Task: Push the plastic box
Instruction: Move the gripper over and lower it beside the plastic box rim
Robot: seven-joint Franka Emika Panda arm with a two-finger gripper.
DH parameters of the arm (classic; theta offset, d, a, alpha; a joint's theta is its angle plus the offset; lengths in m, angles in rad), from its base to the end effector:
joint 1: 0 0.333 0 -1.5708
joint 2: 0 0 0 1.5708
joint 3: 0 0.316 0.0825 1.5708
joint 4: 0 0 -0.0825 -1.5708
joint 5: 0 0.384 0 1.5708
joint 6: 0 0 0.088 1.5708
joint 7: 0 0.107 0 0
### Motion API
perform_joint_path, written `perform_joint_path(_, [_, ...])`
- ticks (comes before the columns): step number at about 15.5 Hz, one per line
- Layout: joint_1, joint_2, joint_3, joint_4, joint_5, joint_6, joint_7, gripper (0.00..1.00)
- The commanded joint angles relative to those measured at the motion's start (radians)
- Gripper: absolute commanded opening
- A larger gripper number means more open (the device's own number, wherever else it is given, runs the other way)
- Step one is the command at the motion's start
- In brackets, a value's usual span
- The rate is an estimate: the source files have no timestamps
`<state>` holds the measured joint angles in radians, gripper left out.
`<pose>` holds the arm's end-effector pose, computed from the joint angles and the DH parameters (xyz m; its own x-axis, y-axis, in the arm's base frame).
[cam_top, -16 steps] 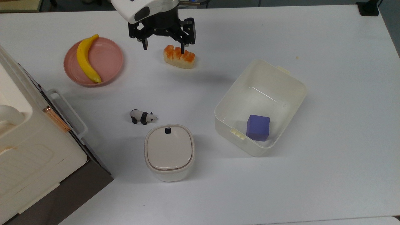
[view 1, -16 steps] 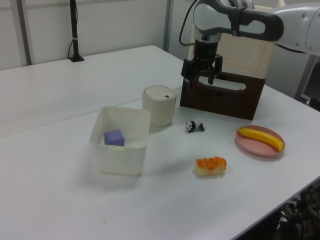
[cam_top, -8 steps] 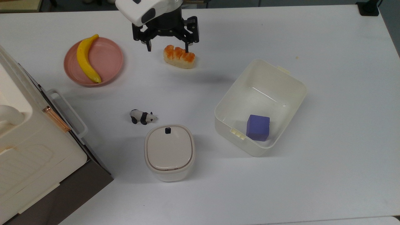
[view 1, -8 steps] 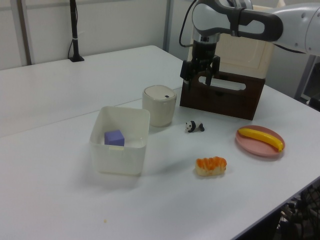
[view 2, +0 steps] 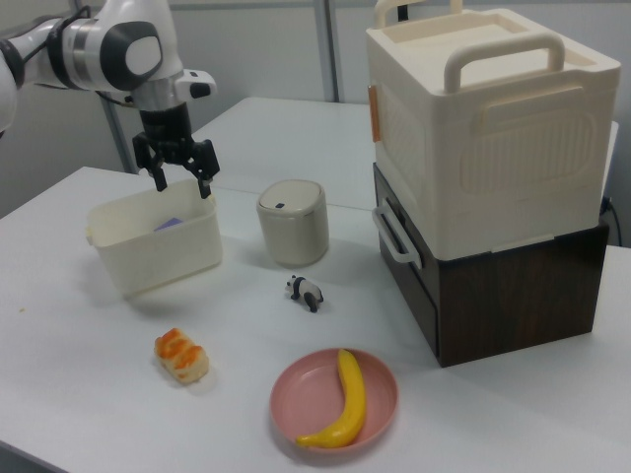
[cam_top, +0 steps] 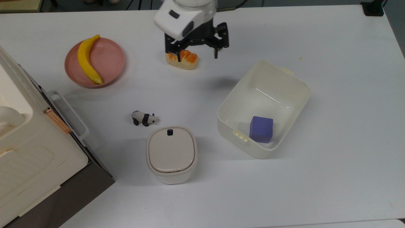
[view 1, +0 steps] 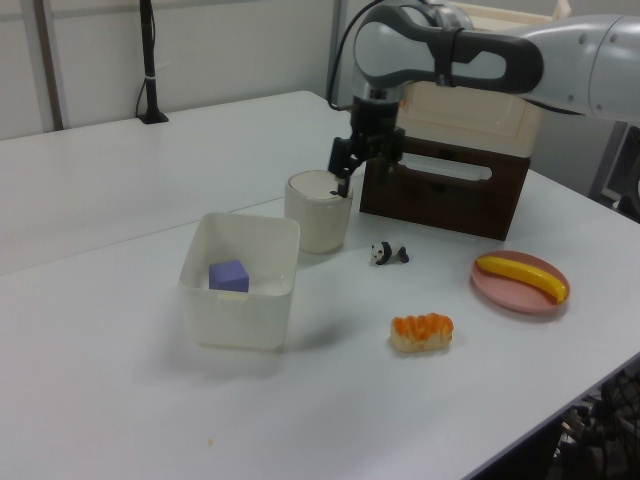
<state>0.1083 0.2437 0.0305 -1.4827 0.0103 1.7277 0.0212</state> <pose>0.6306 0.0870 0.5349 0.9934 0.1148 0.0010 0.1148 -0.9932 -0.0176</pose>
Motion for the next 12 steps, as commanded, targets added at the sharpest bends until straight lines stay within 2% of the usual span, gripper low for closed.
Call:
perform_joint_path(1, [0.06, 0.0, -0.012, -0.01, 0.023, 0.064, -0.043, 1.0])
perform_joint_path(6, [0.105, 0.04, -0.014, -0.01, 0.092, 0.139, -0.301, 1.0])
perform_joint_path(10, [0.151, 0.071, -0.014, -0.007, 0.074, 0.217, -0.345, 1.0])
perform_joint_path(12, [0.166, 0.086, -0.018, -0.014, 0.018, 0.225, -0.4, 1.0])
